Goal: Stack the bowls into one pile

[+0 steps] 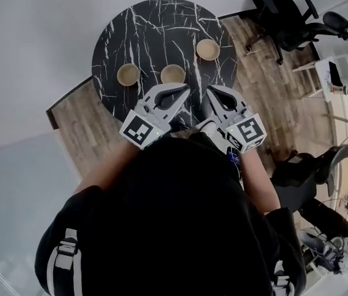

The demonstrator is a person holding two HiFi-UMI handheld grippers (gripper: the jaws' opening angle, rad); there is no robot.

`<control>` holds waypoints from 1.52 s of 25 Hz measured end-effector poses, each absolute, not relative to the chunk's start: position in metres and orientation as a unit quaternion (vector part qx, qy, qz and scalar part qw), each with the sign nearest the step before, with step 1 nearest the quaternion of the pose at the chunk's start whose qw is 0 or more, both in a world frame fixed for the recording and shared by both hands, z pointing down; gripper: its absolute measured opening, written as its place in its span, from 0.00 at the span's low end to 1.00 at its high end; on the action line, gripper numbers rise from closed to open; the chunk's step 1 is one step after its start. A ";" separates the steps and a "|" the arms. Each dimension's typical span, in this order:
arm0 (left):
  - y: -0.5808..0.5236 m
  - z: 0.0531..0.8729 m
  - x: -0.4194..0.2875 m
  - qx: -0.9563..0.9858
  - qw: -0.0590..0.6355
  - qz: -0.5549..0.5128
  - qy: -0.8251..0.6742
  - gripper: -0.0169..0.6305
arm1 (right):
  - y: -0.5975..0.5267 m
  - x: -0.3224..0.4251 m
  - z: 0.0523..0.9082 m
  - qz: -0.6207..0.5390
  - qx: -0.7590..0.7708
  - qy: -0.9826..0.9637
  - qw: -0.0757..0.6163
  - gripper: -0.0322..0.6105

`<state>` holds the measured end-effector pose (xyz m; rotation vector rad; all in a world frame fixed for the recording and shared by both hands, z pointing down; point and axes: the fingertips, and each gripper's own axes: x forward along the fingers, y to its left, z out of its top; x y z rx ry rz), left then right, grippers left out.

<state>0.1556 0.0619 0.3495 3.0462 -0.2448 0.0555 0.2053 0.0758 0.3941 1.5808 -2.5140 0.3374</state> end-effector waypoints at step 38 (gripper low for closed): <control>0.003 0.406 0.055 0.959 0.054 0.011 -0.279 0.03 | -0.025 0.166 0.620 0.235 0.382 -0.832 0.327 0.04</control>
